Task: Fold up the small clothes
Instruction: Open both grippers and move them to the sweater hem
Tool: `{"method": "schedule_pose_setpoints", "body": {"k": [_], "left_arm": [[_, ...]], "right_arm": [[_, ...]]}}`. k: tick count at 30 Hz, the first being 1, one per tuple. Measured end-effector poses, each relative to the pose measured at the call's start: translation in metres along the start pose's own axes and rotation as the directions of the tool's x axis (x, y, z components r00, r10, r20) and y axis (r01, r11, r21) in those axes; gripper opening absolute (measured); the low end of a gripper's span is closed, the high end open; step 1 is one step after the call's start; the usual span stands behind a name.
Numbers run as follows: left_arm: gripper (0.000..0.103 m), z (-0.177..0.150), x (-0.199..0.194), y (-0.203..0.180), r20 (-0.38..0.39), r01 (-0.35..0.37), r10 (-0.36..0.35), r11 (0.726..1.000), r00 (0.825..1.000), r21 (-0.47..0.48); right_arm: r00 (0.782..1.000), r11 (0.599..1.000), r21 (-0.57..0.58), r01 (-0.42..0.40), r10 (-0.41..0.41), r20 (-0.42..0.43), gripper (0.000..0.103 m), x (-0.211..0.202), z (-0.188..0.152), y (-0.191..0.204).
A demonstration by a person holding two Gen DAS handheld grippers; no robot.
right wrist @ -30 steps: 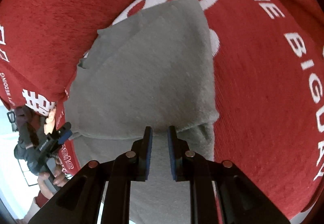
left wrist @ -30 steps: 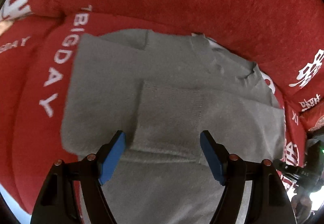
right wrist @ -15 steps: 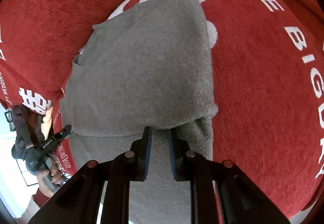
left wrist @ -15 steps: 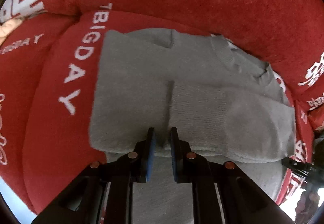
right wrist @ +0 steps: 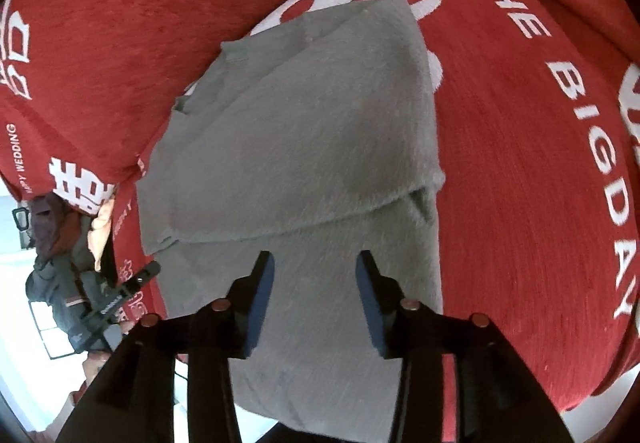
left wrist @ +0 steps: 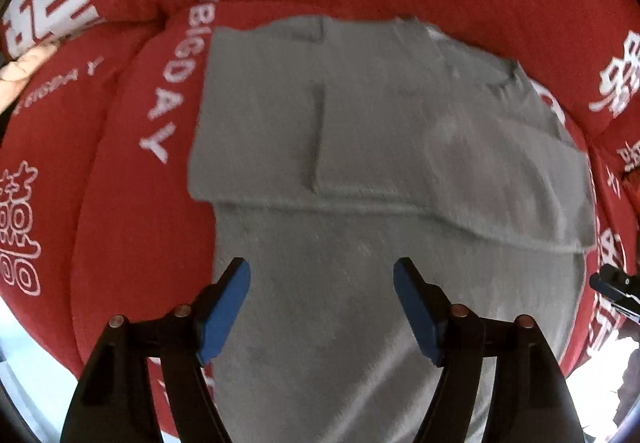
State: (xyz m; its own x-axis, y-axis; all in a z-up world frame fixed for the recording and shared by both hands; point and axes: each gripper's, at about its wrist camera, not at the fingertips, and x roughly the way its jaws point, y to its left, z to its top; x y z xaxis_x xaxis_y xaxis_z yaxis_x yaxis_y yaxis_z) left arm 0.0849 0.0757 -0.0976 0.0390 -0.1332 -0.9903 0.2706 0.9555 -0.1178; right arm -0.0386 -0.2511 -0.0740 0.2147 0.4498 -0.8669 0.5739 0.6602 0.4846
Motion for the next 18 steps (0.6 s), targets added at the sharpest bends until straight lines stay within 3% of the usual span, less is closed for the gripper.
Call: {"method": "schedule_pose_setpoints", "body": {"k": [4, 18], "left_arm": [[0.074, -0.010, 0.001, -0.013, -0.040, 0.004, -0.003, 1.000, 0.999, 0.030], [0.074, -0.026, 0.002, -0.073, -0.051, -0.040, 0.046, 0.992, 0.998, 0.119]], "right_arm": [[1.000, 1.000, -0.005, 0.000, 0.000, -0.027, 0.055, -0.003, -0.010, 0.000], [0.996, 1.000, 0.016, -0.016, 0.017, -0.088, 0.055, 0.006, -0.028, -0.017]]}}
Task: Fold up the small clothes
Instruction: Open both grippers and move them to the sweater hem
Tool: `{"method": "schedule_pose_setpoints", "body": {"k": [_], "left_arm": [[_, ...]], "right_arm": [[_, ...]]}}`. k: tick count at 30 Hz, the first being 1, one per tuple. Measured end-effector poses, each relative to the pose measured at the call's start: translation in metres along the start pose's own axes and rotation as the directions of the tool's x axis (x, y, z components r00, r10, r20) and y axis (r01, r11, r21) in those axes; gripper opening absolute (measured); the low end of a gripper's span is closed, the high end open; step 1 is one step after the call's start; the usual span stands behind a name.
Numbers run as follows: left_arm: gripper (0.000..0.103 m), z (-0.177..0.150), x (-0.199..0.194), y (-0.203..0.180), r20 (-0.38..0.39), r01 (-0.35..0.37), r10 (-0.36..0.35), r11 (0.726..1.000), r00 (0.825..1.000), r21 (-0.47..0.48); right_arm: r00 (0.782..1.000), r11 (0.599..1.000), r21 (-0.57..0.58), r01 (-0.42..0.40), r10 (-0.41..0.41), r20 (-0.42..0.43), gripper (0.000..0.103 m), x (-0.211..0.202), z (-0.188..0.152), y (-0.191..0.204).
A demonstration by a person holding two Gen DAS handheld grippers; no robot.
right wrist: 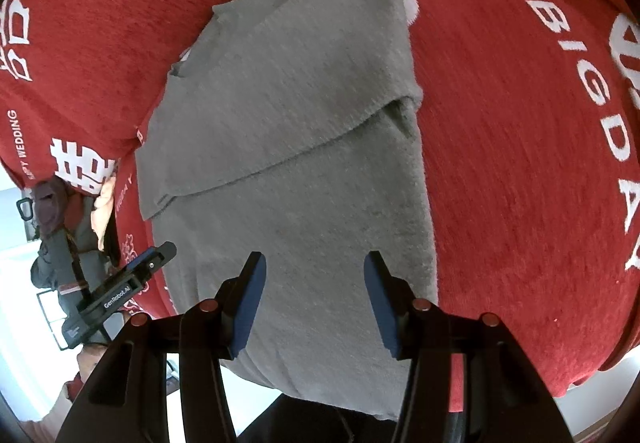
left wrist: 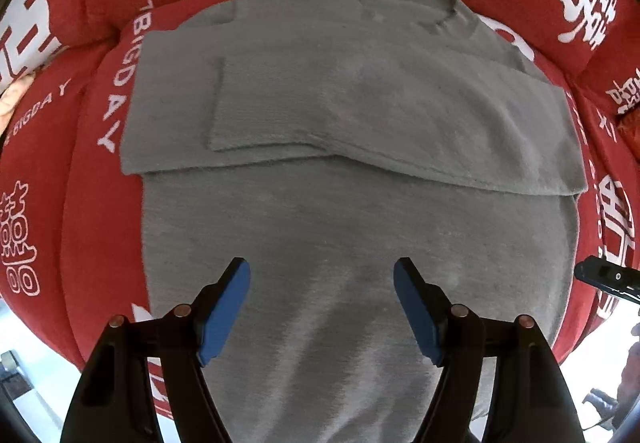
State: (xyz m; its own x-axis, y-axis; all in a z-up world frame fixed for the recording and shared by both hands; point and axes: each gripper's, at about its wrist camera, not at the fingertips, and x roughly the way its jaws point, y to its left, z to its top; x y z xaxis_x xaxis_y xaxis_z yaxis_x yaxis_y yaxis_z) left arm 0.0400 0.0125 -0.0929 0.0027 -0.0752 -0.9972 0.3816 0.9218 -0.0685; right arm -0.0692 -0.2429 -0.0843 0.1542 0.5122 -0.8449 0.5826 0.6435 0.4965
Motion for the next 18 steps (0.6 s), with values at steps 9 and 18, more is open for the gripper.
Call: {"method": "schedule_pose_setpoints", "body": {"k": [9, 18], "left_arm": [[0.074, -0.015, -0.009, -0.014, 0.001, -0.013, 0.013, 0.997, 1.000, -0.072], [0.074, -0.042, -0.015, -0.016, -0.008, -0.019, 0.018, 0.992, 1.000, -0.123]], "right_arm": [[0.999, 0.999, -0.041, -0.014, 0.012, -0.051, 0.056, -0.001, 0.008, 0.001], [1.000, 0.988, -0.152, -0.018, 0.015, -0.019, 0.061, -0.006, 0.002, 0.012]]}}
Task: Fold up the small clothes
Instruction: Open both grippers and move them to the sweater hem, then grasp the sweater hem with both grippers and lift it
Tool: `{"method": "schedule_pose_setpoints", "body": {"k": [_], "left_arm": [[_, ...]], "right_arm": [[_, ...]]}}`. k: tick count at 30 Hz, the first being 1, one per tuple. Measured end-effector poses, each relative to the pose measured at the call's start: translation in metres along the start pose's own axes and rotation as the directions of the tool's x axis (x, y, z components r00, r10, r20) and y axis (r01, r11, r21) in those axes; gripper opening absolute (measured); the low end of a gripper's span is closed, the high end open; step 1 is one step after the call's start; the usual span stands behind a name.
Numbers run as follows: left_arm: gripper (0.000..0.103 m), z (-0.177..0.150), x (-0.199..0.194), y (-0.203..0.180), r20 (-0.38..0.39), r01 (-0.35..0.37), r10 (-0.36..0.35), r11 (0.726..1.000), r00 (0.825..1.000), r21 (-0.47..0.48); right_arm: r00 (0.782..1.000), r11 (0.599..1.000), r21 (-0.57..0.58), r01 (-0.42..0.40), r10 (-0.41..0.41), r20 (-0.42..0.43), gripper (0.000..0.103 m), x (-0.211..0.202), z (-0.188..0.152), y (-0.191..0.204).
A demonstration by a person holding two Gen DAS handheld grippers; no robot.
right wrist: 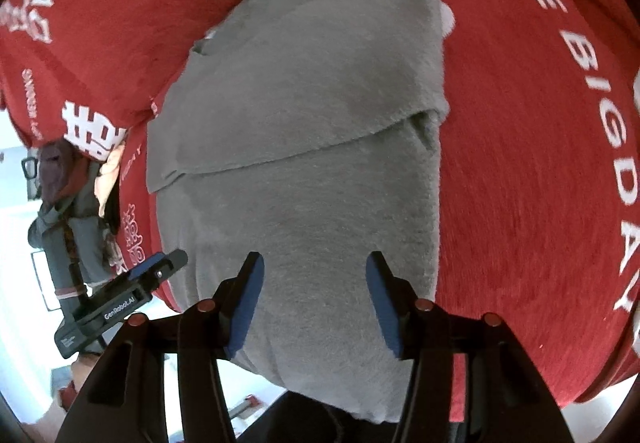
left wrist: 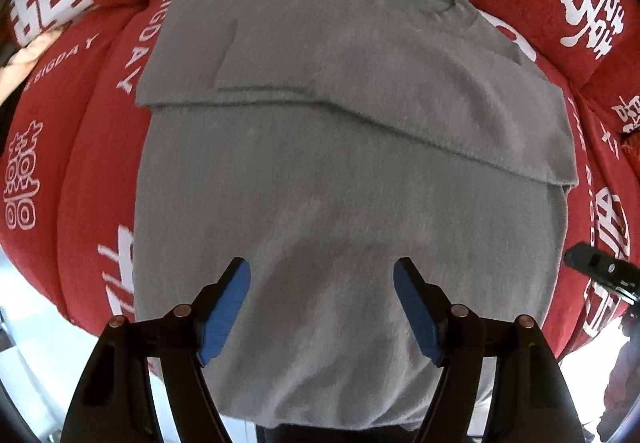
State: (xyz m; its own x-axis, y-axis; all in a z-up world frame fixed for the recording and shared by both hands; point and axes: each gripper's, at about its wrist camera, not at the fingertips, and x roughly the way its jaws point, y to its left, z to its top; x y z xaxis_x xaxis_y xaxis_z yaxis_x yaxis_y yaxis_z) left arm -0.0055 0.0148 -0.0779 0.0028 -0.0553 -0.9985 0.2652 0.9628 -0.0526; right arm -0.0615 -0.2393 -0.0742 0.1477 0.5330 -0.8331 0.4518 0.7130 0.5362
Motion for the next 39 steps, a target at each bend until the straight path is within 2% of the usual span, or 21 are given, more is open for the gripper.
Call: {"method": "schedule_pose_setpoints", "body": {"k": [3, 6, 11, 17, 20, 27, 34, 39], "left_arm": [[0.074, -0.009, -0.001, 0.012, -0.004, -0.004, 0.004, 1.000, 1.000, -0.009], [0.074, -0.020, -0.002, 0.030, -0.004, -0.002, 0.002, 1.000, 1.000, -0.027], [0.074, -0.049, -0.005, 0.071, 0.011, 0.006, -0.006, 0.999, 1.000, -0.040], [0.074, -0.098, -0.010, 0.121, 0.021, 0.039, -0.039, 0.999, 0.999, -0.028], [0.074, -0.124, 0.001, 0.141, 0.007, 0.064, -0.064, 0.998, 0.998, -0.002], [0.074, -0.158, 0.038, 0.161, -0.056, 0.159, -0.161, 0.987, 0.985, -0.038], [0.074, -0.170, 0.064, 0.163, -0.063, 0.246, -0.249, 0.967, 0.966, -0.062], [0.074, -0.172, 0.072, 0.168, -0.042, 0.272, -0.275, 0.960, 0.960, -0.062]], "right_arm": [[1.000, 1.000, -0.028, -0.002, 0.003, 0.014, 0.061, -0.001, -0.005, 0.005], [1.000, 1.000, -0.007, -0.028, 0.029, 0.007, 0.061, 0.001, -0.014, 0.005], [0.999, 1.000, -0.025, -0.014, 0.015, 0.032, 0.061, -0.001, -0.046, 0.011], [1.000, 0.999, -0.024, 0.025, -0.025, 0.020, 0.061, 0.005, -0.109, 0.010], [0.999, 0.999, -0.007, 0.040, -0.040, 0.010, 0.061, 0.013, -0.142, 0.002], [0.997, 0.987, 0.152, 0.061, -0.055, -0.046, 0.061, 0.039, -0.204, -0.044], [0.987, 0.990, 0.108, 0.087, -0.071, -0.146, 0.061, 0.077, -0.223, -0.062], [0.992, 0.995, 0.095, 0.022, -0.010, -0.129, 0.061, 0.093, -0.215, -0.059]]}}
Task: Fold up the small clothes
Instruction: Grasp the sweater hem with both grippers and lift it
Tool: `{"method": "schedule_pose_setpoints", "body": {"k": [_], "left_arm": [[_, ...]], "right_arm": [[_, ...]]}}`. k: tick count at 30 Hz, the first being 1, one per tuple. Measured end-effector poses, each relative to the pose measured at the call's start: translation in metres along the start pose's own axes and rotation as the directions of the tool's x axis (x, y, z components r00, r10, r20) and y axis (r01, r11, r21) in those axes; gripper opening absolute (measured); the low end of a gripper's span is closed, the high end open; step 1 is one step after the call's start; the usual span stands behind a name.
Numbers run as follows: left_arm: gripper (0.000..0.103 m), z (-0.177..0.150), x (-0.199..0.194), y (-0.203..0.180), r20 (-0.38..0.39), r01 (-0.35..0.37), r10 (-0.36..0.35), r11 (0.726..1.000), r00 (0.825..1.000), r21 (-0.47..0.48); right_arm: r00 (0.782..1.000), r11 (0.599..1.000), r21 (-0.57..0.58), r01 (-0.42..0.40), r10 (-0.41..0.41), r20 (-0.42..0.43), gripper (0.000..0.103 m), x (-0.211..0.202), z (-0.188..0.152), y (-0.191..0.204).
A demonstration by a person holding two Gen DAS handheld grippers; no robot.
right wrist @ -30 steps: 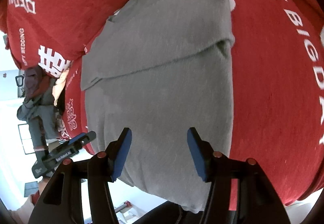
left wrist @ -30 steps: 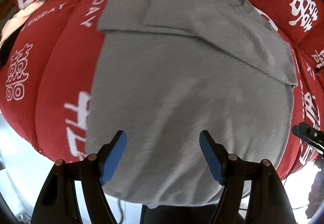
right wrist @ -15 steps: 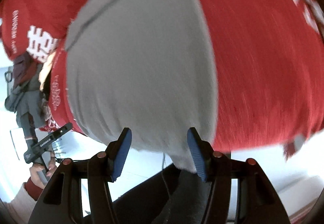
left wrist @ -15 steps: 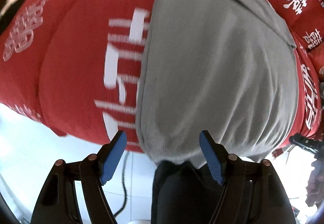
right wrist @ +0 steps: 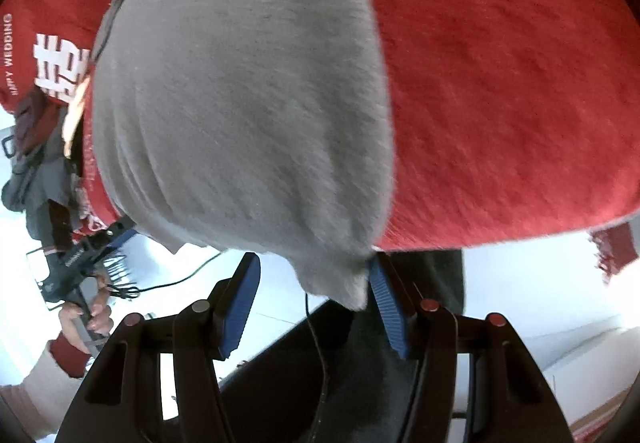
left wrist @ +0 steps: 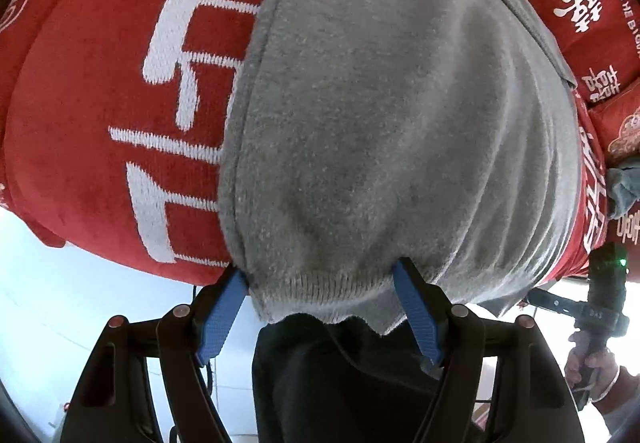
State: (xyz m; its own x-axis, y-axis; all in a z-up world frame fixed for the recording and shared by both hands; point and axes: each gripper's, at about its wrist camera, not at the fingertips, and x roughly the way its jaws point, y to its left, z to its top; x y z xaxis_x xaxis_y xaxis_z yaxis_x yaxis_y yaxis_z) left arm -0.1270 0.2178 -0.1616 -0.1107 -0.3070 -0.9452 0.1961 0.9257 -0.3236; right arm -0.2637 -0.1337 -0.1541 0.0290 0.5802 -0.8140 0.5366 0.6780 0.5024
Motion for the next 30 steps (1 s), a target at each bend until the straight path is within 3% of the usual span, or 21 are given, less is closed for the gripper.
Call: {"method": "schedule_pose_setpoints", "body": {"k": [4, 6, 10, 16, 18, 19, 20, 21, 22, 23, 26, 30], "left_arm": [[0.074, -0.004, -0.003, 0.003, -0.006, 0.022, -0.022, 1.000, 1.000, 0.015], [0.074, -0.007, -0.004, -0.002, -0.010, 0.072, -0.072, 0.997, 0.997, 0.012], [0.074, -0.009, -0.012, -0.020, -0.006, 0.191, -0.191, 0.980, 0.981, 0.062], [0.074, -0.013, 0.015, -0.022, -0.061, 0.192, -0.190, 0.981, 0.980, 0.032], [0.069, -0.016, 0.019, -0.022, -0.067, 0.176, -0.173, 0.984, 0.983, 0.034], [0.052, -0.016, 0.021, -0.020, -0.066, 0.157, -0.154, 0.987, 0.986, 0.045], [0.030, -0.016, 0.023, -0.015, -0.068, 0.143, -0.139, 0.988, 0.988, 0.051], [0.020, -0.016, 0.025, -0.015, -0.073, 0.133, -0.129, 0.989, 0.989, 0.058], [0.015, -0.016, 0.024, -0.013, -0.073, 0.145, -0.140, 0.987, 0.987, 0.064], [0.014, -0.016, 0.020, -0.012, -0.067, 0.158, -0.153, 0.985, 0.986, 0.073], [0.013, -0.016, 0.004, -0.011, -0.055, 0.203, -0.198, 0.974, 0.979, 0.102], [0.013, -0.008, -0.025, -0.005, -0.022, 0.297, -0.296, 0.953, 0.955, 0.065]], "right_arm": [[1.000, 1.000, -0.019, 0.011, -0.011, -0.019, 0.064, 0.008, 0.005, 0.006], [1.000, 1.000, -0.031, -0.002, 0.001, -0.030, 0.064, 0.010, 0.005, 0.008], [0.992, 0.988, -0.079, -0.129, 0.128, -0.023, 0.064, 0.004, 0.000, 0.024], [0.986, 0.985, -0.042, -0.166, 0.166, -0.014, 0.064, 0.012, 0.000, 0.024], [0.981, 0.981, 0.010, -0.192, 0.192, 0.003, 0.064, 0.013, -0.001, 0.017], [0.979, 0.978, 0.033, -0.204, 0.204, 0.012, 0.063, 0.014, -0.001, 0.014], [0.976, 0.974, 0.059, -0.218, 0.217, 0.021, 0.060, 0.012, -0.001, 0.009], [0.973, 0.968, 0.104, -0.230, 0.228, 0.031, 0.042, 0.012, -0.002, 0.005], [0.971, 0.961, 0.142, -0.238, 0.236, 0.031, 0.014, 0.012, -0.003, 0.001], [0.970, 0.955, 0.166, -0.245, 0.243, 0.031, 0.007, 0.013, -0.003, -0.001], [0.942, 0.925, 0.178, -0.336, 0.330, 0.060, 0.007, 0.007, -0.006, 0.002], [0.882, 0.866, 0.169, -0.471, 0.458, 0.112, 0.007, -0.012, -0.004, 0.016]]}}
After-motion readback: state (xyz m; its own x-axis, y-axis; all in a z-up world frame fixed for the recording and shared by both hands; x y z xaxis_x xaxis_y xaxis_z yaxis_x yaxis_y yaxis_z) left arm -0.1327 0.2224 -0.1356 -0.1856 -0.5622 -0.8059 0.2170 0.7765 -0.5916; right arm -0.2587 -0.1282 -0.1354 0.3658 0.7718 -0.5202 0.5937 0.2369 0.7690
